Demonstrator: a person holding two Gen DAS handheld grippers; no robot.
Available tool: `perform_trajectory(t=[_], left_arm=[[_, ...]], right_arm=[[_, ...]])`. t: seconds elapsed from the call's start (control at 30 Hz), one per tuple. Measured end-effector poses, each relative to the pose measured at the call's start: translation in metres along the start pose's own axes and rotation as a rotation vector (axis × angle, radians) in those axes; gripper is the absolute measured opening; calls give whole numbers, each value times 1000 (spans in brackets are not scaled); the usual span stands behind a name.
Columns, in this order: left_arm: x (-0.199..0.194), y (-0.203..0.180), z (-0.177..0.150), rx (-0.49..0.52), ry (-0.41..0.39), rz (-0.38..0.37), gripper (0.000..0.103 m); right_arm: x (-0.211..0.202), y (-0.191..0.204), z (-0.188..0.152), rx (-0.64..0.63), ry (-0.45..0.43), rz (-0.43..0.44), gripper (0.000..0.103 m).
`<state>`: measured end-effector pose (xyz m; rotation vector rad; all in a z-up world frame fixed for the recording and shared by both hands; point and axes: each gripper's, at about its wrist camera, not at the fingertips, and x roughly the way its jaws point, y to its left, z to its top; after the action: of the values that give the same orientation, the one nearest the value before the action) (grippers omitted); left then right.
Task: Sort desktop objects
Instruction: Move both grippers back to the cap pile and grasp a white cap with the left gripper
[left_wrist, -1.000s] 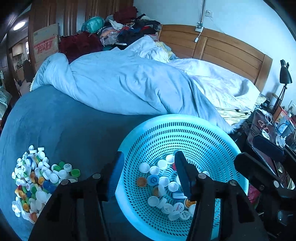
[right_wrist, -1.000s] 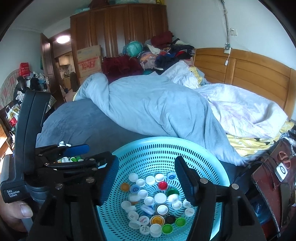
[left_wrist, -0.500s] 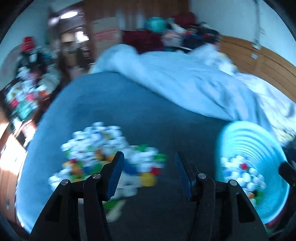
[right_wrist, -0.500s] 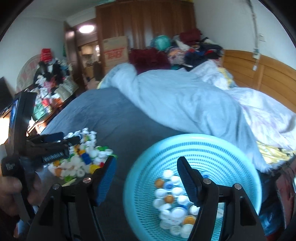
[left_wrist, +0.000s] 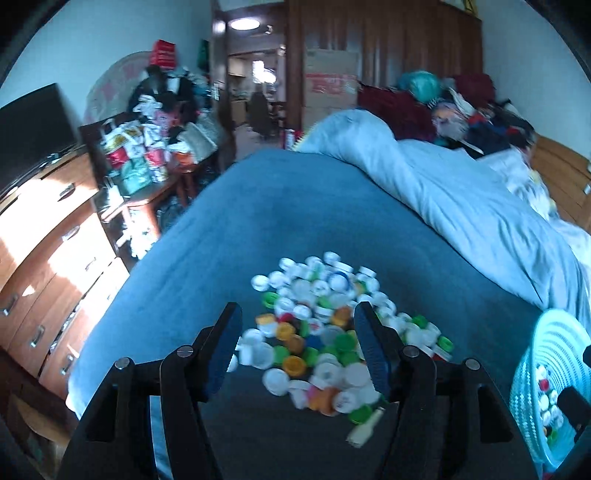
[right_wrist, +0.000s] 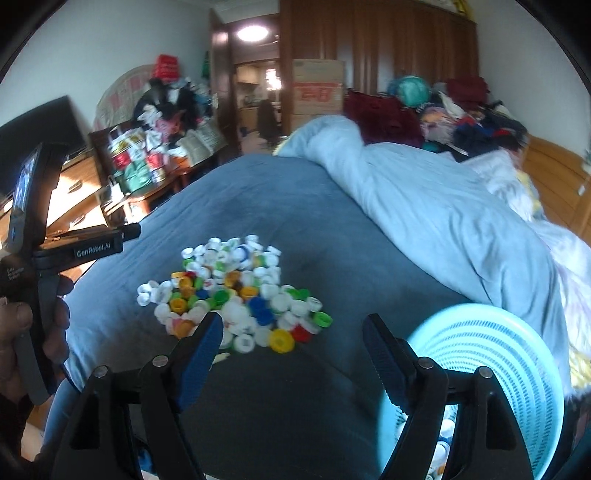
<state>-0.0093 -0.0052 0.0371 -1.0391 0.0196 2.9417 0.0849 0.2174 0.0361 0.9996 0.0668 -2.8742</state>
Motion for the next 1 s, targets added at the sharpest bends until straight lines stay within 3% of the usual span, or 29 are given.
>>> perform_trajectory(t=[0.2,0.6,0.7,0.8,0.93,1.0], left_arm=[[3,28,3,-44,-36,43,57],[23,55,-2,-93,8,31,57],[37,64,-6,-113,49,-21,57],[76,105,-22,-207,134,-118,57],[132,141,-57,-133,244,-81,57],[153,153,-70,-111,296,-117,56]], right_arm=[[9,25,7,-52,18,11,84],[22,55,13,-107,47,20,86],[27,58,12,-116,57,20,86],[34,57,10,-113,75,15,86],[49,49,2,-82,107,13,87],[59,46,-4,-68,132,19,87]])
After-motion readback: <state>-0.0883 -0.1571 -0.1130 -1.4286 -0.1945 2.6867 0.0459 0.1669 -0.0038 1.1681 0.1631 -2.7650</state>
